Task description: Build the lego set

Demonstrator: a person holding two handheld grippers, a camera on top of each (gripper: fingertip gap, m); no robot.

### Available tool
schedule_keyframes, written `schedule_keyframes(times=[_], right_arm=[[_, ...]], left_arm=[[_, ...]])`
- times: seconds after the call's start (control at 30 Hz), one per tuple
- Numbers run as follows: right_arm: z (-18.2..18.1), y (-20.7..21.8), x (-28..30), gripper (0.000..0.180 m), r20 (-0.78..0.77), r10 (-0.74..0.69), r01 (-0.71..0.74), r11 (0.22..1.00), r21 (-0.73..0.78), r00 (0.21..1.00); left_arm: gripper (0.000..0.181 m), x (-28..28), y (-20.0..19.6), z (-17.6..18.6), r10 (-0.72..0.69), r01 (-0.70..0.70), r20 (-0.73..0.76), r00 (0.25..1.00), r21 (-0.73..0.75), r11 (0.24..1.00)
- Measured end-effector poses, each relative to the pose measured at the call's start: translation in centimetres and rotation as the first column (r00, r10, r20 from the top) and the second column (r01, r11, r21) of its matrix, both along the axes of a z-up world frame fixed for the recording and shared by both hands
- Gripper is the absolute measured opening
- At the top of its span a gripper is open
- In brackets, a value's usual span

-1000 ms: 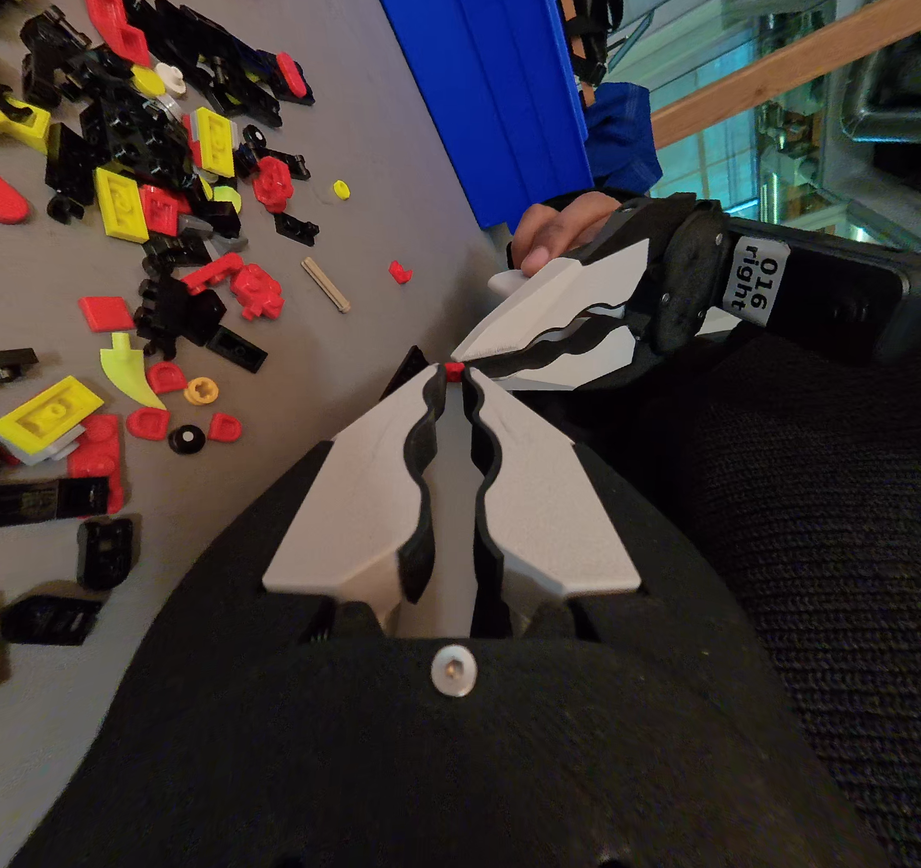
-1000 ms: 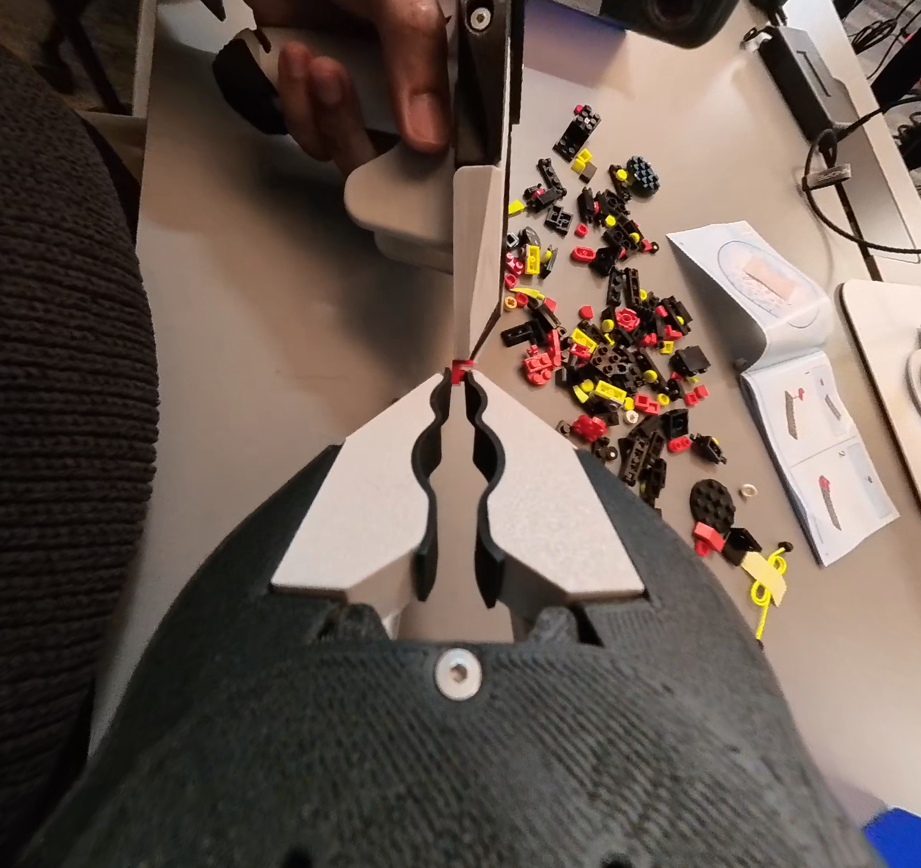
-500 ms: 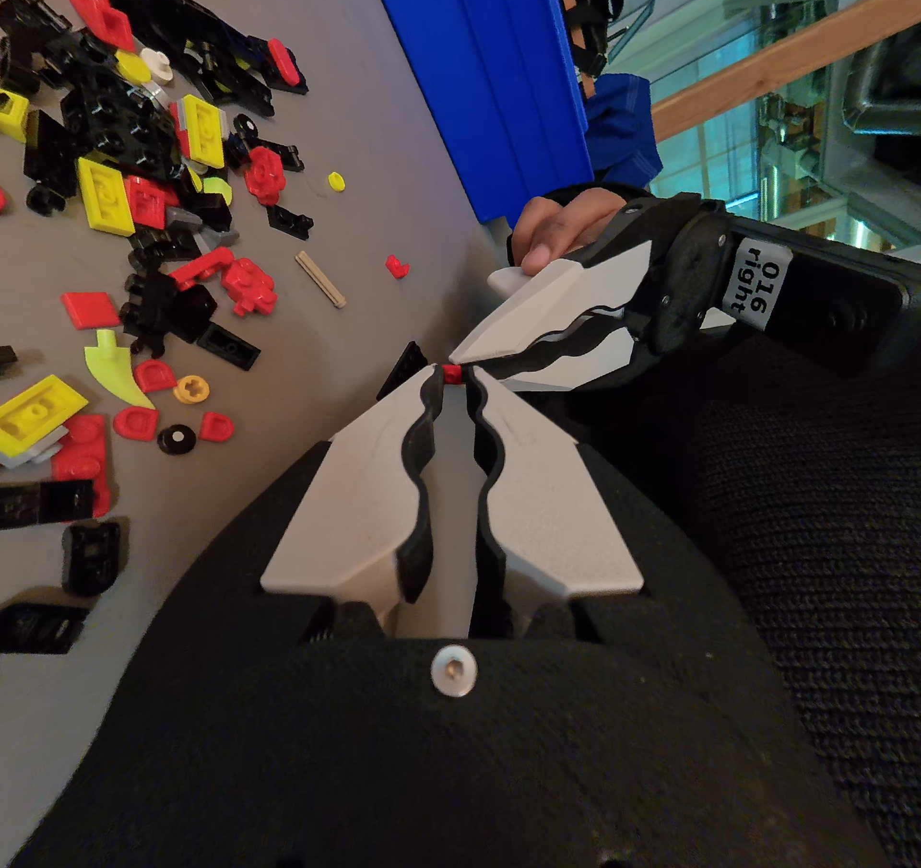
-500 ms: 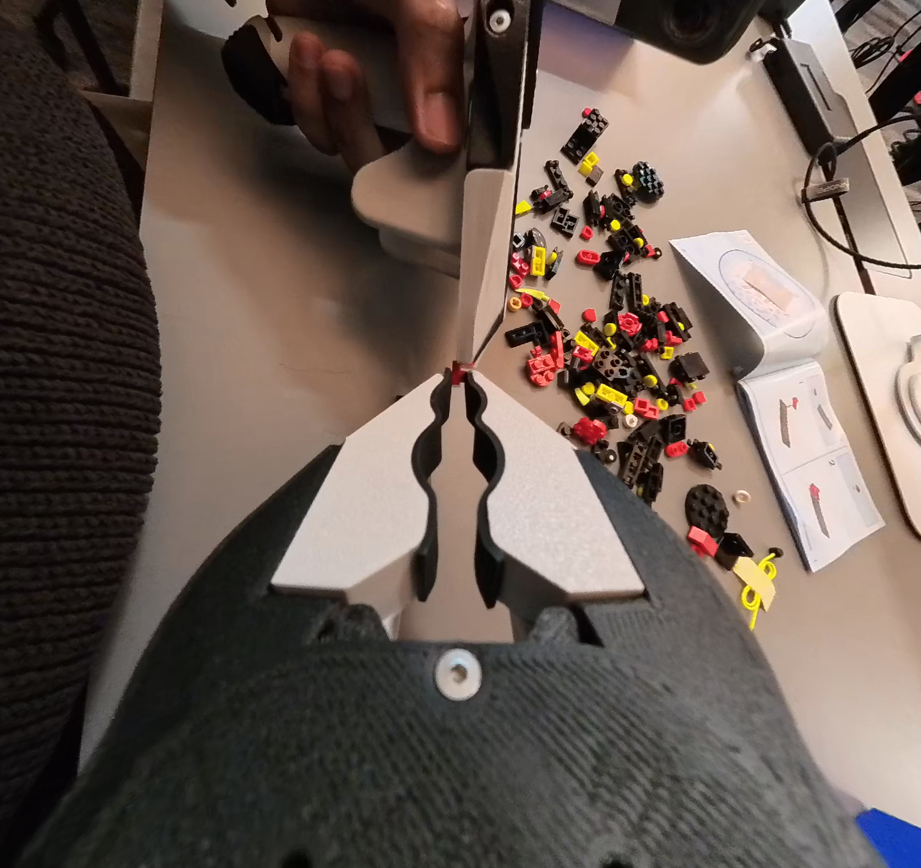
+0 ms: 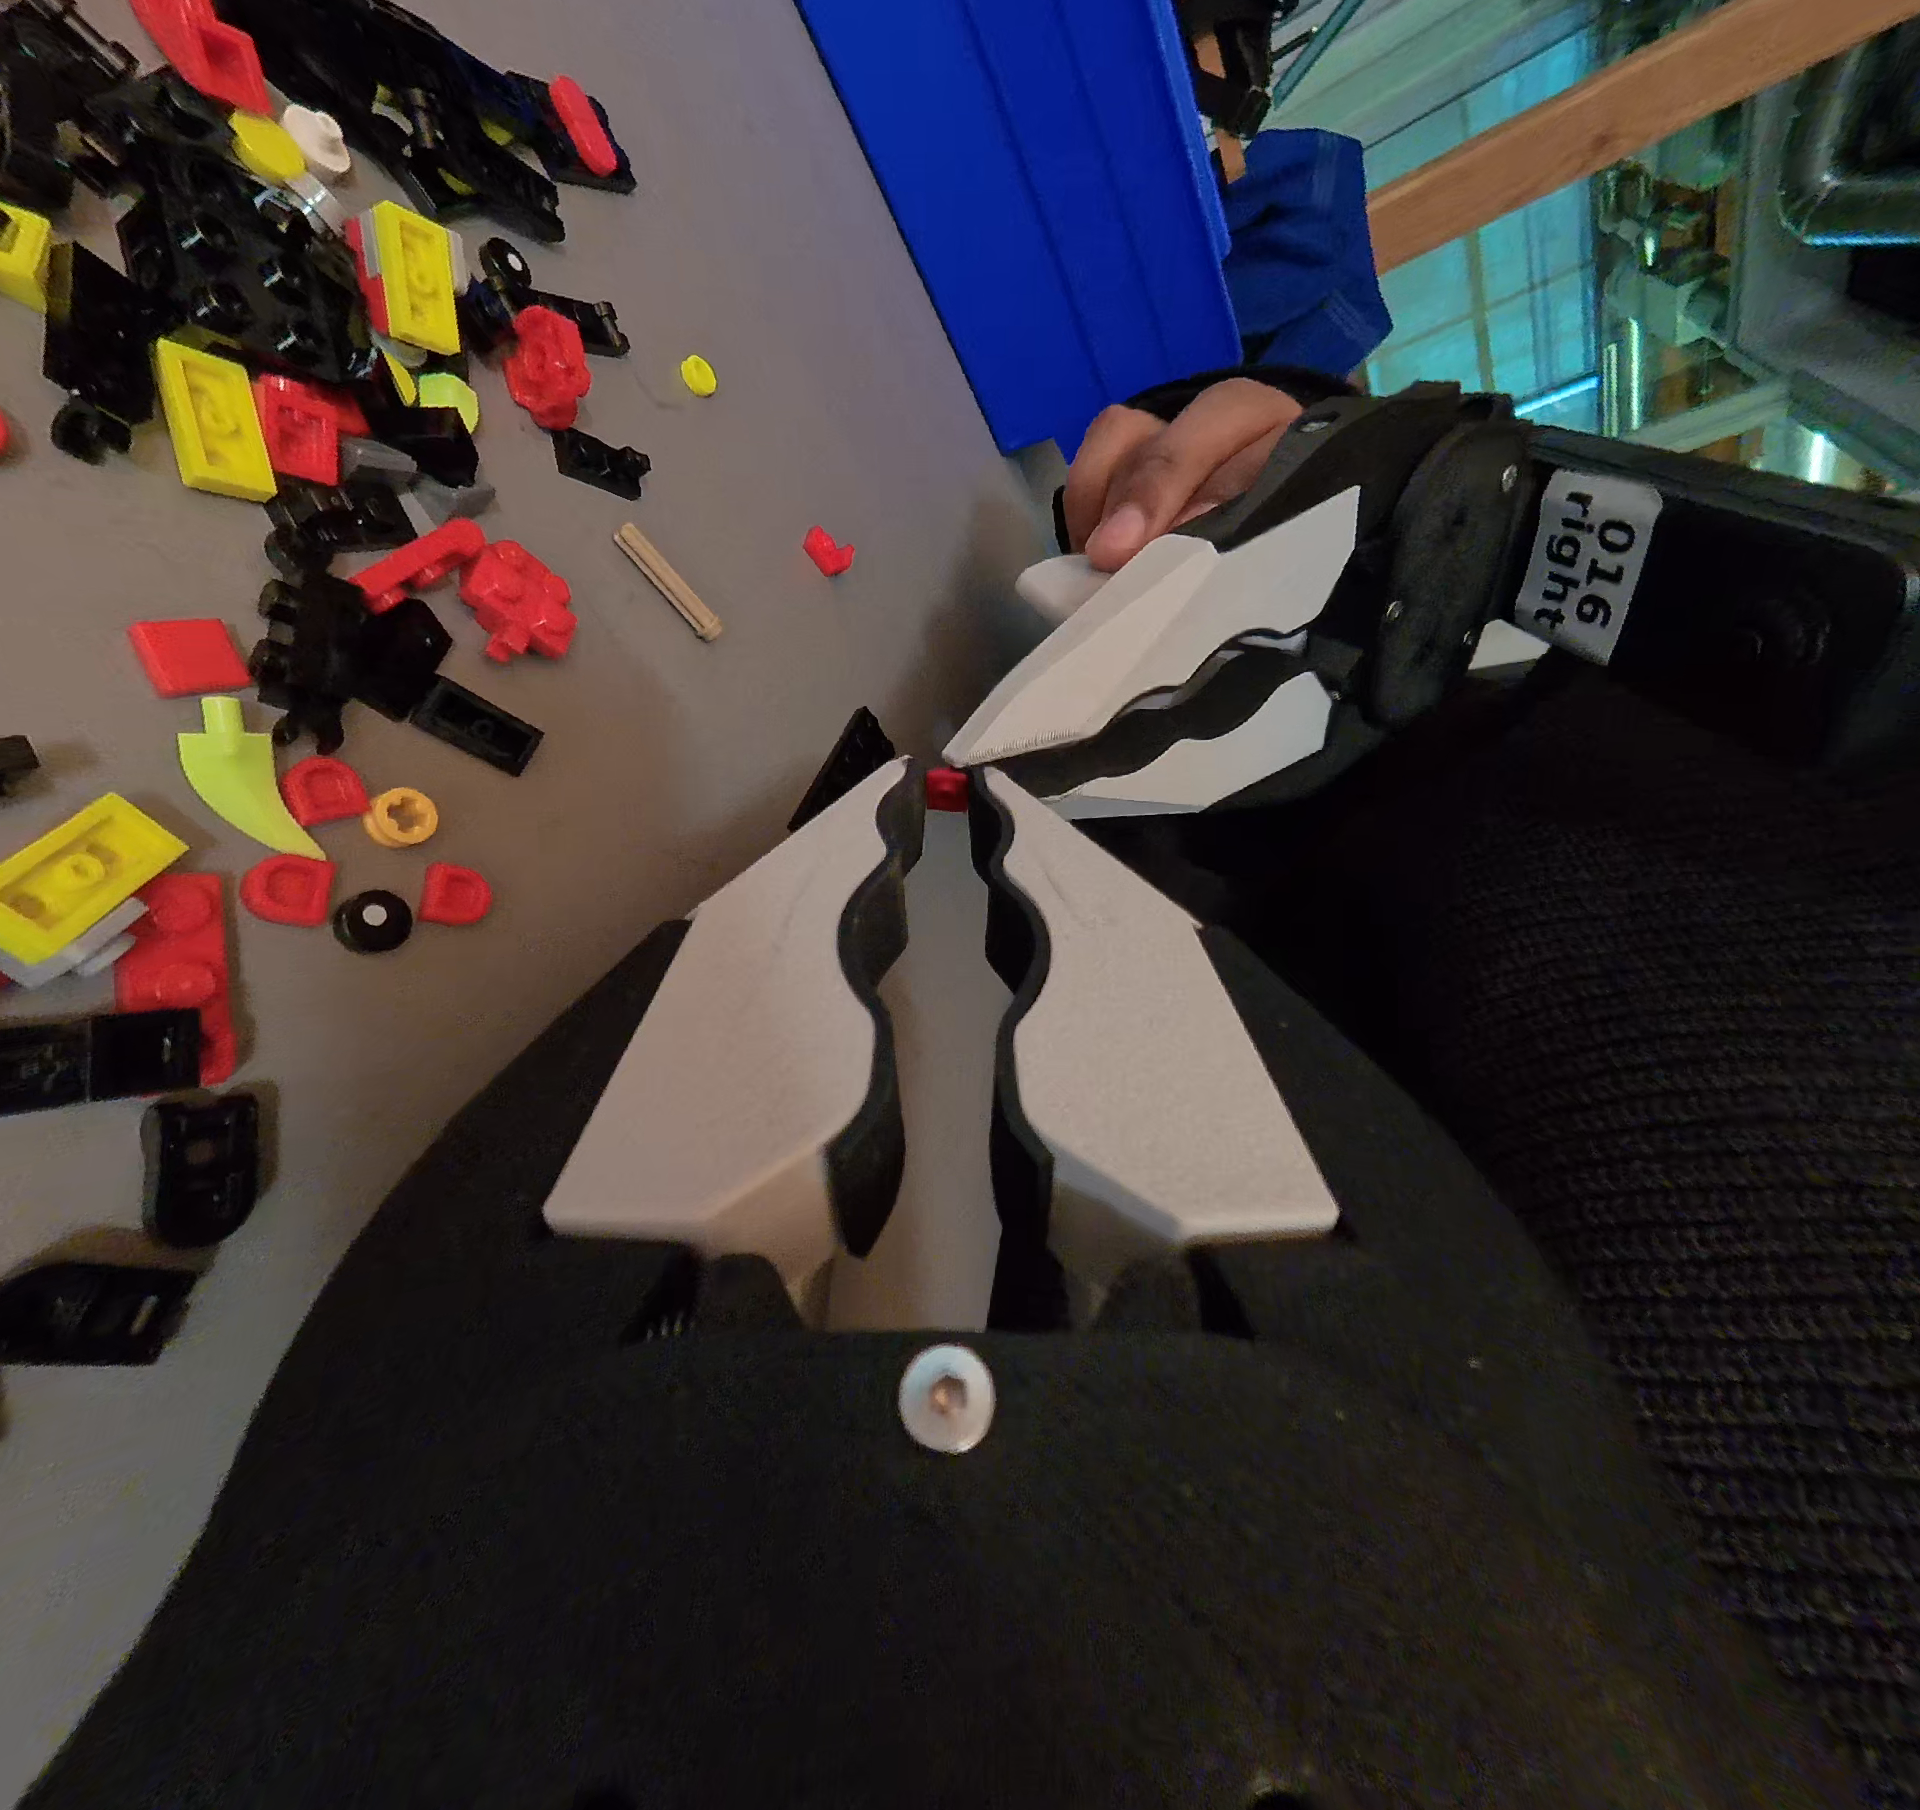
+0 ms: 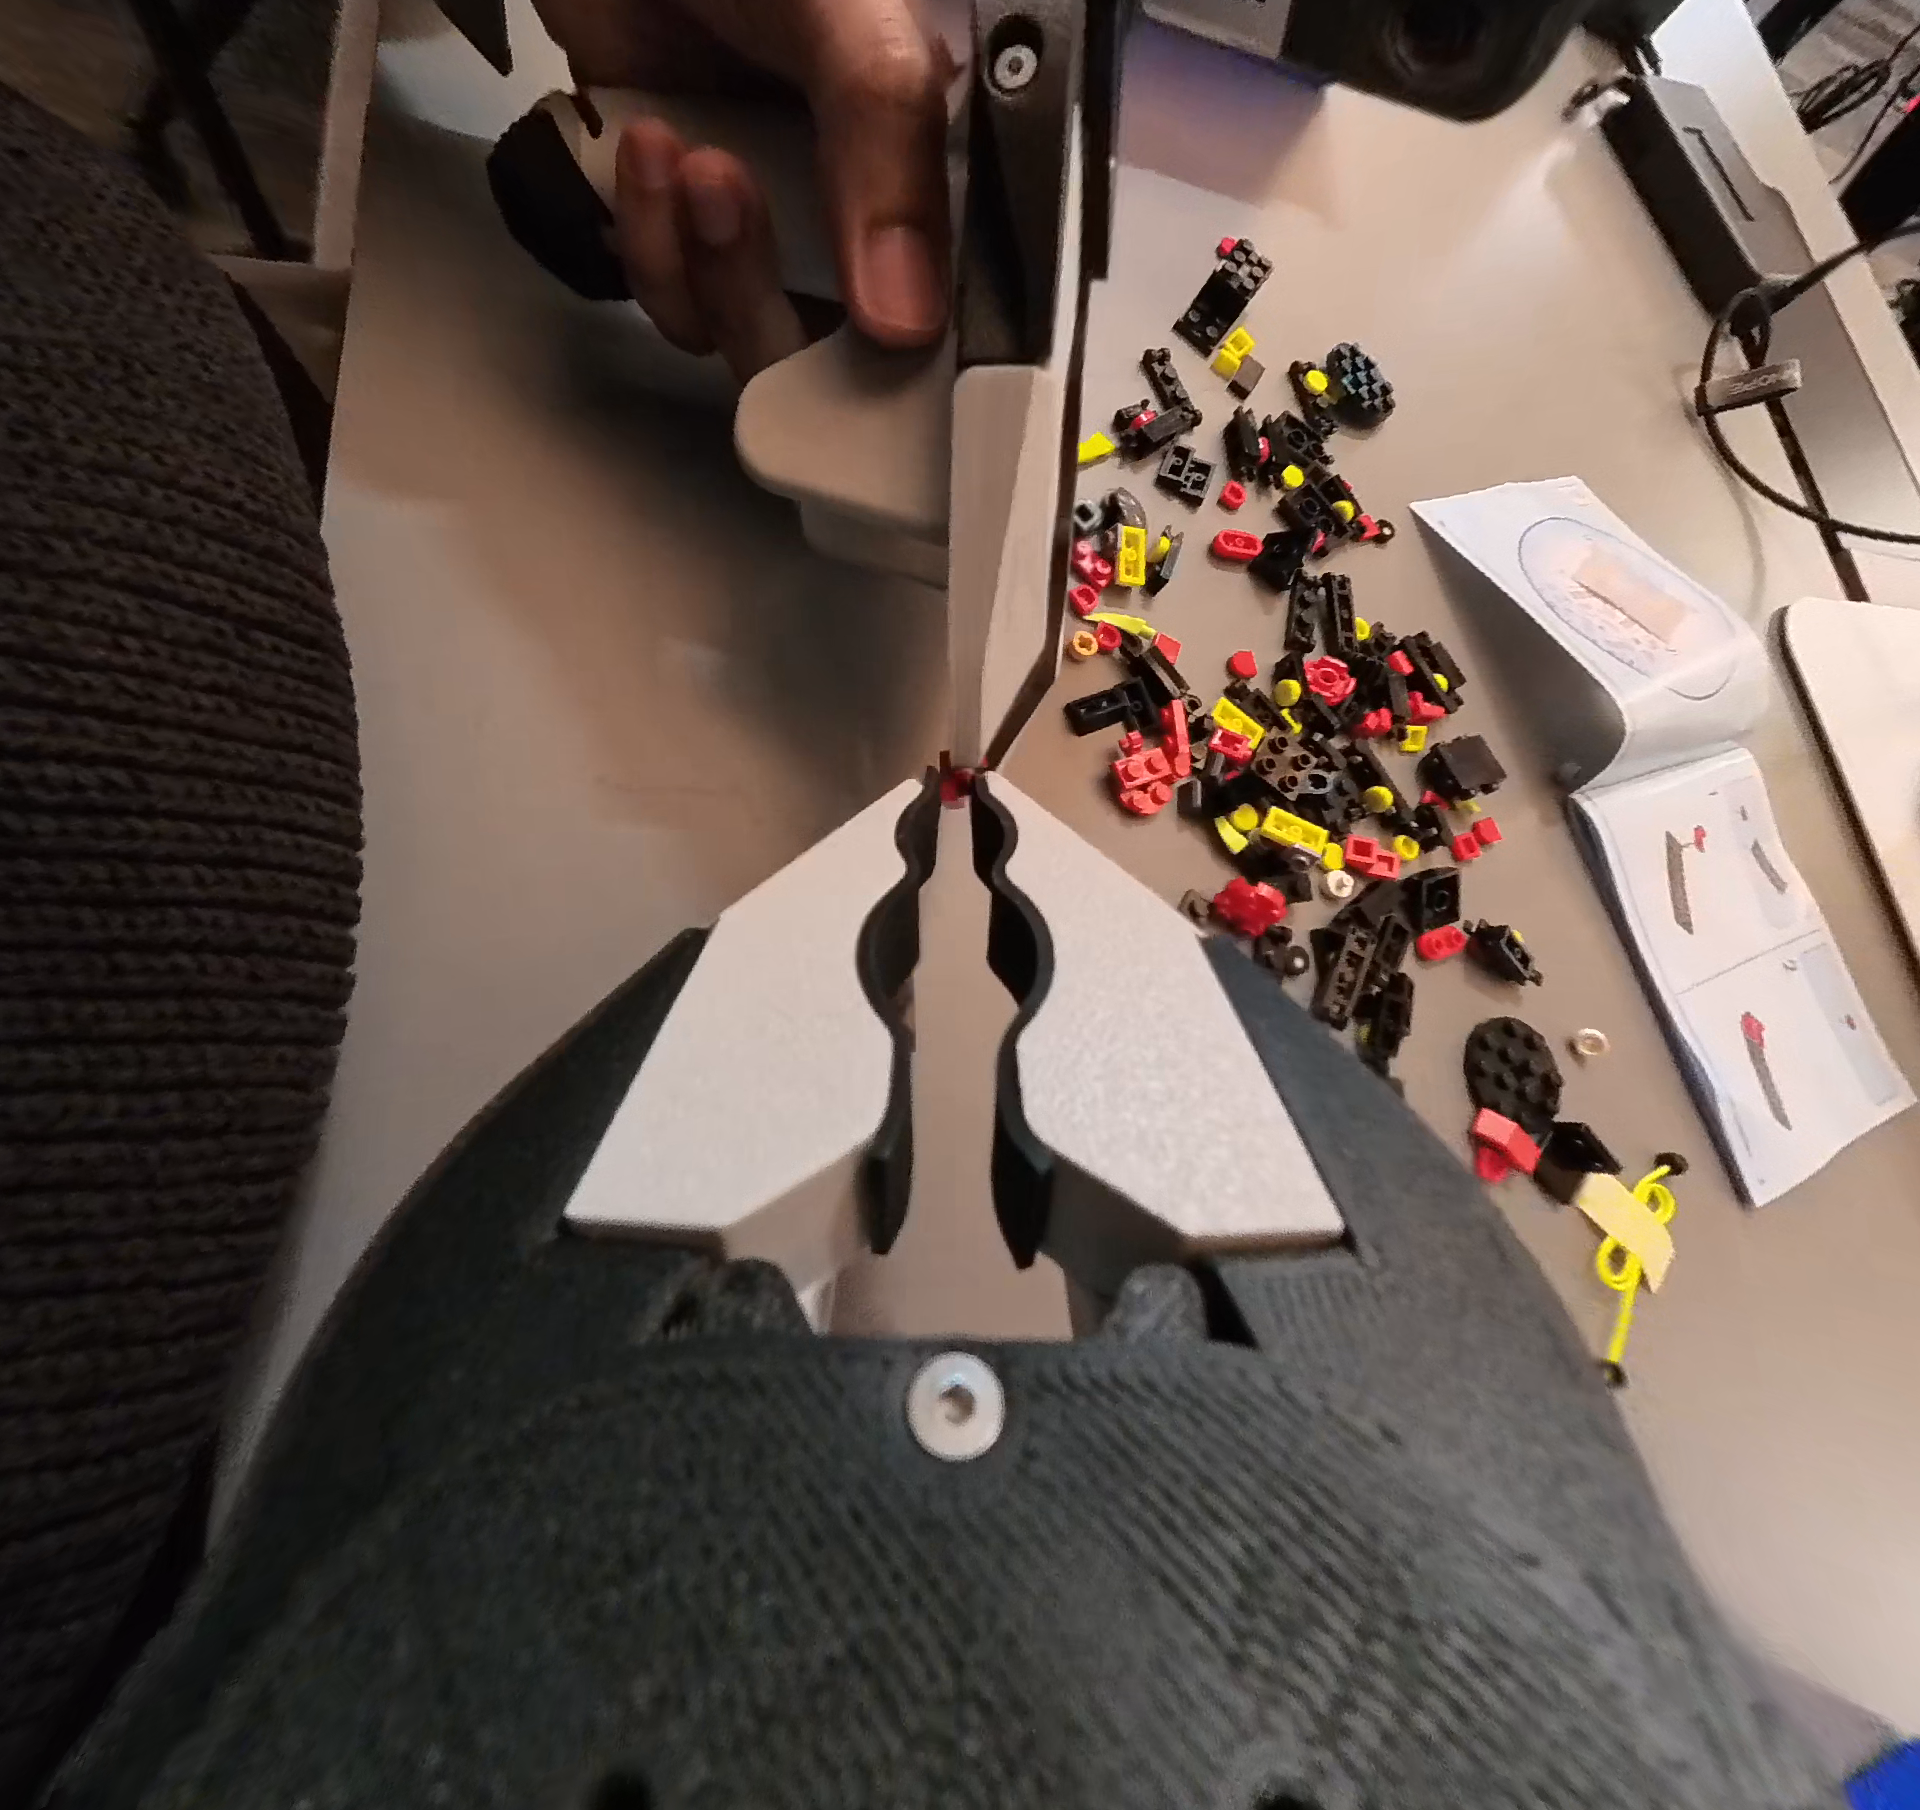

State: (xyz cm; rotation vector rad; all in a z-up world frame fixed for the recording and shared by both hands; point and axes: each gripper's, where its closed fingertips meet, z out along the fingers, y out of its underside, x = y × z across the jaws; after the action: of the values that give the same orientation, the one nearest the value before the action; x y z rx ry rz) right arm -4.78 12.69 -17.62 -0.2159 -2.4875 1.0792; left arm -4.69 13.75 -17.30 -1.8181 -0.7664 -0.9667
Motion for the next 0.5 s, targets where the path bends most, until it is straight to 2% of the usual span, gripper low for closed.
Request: schedule_keyframes(times=[0.23, 0.37, 0.5], right_arm=[[0.3, 1.3, -1.1, 0.013, 0.149, -0.097, 0.114, 0.987, -0.111, 0.984], [-0.6, 3.0, -2.0, 0.012, 0.272, -0.193, 0.233, 0.965, -0.12, 0.943], [-1.6, 3.8, -2.1, 0.013, 0.374, -0.227, 0.289, 0.95, -0.118, 0.899]], left_arm=[[0.005, -0.3, -0.2, -0.1, -0.002, 0.001, -0.079, 0.997, -0.01, 1.0], [0.005, -0.1, -0.5, -1.5, -0.061, 0.036, -0.227, 0.972, -0.115, 0.993], [0.006, 0.5, 0.0, -2.0, -0.124, 0.07, -0.372, 0.92, -0.156, 0.985]])
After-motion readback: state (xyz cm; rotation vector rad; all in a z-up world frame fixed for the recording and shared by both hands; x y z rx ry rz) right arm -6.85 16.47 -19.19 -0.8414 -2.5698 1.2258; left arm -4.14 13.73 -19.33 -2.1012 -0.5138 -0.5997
